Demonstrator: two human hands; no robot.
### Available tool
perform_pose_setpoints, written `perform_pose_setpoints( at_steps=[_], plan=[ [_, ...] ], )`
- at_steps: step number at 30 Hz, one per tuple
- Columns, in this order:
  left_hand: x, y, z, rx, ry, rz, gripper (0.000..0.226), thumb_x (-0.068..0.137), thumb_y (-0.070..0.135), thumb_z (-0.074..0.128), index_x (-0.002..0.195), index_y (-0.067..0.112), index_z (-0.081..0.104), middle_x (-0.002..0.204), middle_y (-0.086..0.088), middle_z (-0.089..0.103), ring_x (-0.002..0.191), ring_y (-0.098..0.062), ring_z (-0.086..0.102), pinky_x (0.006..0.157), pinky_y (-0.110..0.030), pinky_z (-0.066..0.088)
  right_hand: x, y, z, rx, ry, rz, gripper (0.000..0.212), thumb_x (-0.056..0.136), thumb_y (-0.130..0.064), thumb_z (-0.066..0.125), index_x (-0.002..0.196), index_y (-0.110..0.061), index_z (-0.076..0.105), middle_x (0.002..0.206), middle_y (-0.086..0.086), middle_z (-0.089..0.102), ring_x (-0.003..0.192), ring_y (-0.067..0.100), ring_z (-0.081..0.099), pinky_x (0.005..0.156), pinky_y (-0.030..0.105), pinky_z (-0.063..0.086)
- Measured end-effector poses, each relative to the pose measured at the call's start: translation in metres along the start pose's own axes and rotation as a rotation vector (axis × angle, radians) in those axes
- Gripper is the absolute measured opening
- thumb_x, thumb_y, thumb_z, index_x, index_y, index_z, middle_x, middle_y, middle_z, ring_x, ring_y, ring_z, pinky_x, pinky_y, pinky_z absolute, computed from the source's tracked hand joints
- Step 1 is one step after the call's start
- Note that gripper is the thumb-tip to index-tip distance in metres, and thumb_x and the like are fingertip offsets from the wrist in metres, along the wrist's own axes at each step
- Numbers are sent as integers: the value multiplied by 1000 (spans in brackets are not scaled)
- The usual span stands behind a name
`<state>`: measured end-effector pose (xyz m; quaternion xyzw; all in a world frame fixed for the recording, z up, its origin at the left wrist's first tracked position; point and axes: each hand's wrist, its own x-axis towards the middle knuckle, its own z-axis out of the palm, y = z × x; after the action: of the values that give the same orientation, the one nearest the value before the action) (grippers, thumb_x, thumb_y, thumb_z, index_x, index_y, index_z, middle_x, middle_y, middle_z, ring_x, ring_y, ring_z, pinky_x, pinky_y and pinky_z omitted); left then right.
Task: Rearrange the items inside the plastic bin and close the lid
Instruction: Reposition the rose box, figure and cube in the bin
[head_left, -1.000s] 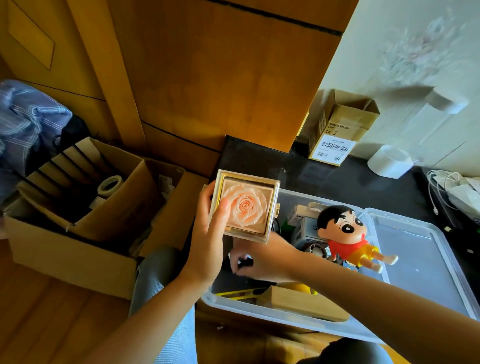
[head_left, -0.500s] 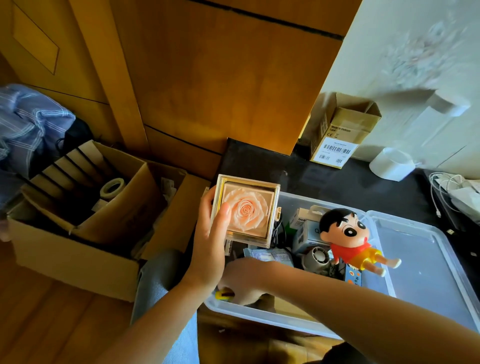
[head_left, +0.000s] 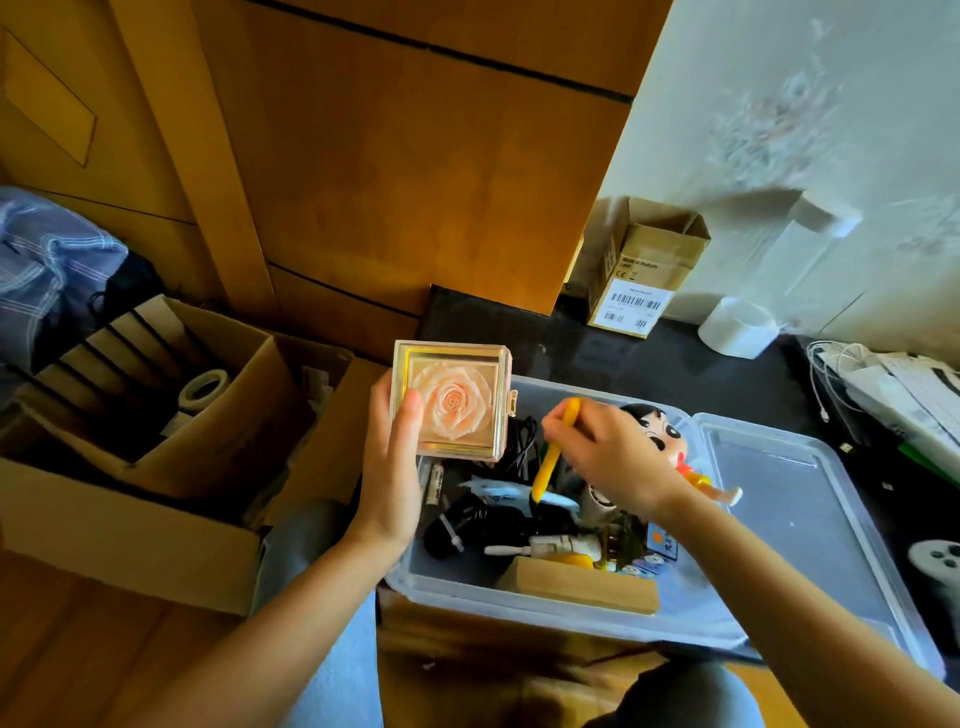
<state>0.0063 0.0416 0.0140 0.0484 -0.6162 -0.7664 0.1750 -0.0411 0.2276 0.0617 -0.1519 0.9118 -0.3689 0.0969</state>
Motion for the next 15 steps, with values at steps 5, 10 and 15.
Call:
perform_pose_setpoints(
  at_steps=[5,10,15],
  plan=[
    [-2,7,5,19,-29,7,47,87,41,40,127,16,46,118,-1,59,101,2,60,76,-8,46,5,1,2,-328,185,-59,18,98,-33,41,88,-22,51,62,-7,53,54,7,51,48,18,33],
    [-4,10,8,38,-38,20,44,90,45,44,126,19,45,119,1,57,100,6,59,75,-6,46,14,9,15,-650,-279,86,46,98,-22,39,141,-11,28,113,11,61,91,24,61,73,32,50],
    [-6,13,9,37,-29,13,43,85,43,42,124,24,45,117,5,57,97,11,58,72,-4,45,-2,7,25,-548,-234,96,39,95,-30,47,127,-7,40,104,7,62,80,17,59,62,26,48]
  ],
)
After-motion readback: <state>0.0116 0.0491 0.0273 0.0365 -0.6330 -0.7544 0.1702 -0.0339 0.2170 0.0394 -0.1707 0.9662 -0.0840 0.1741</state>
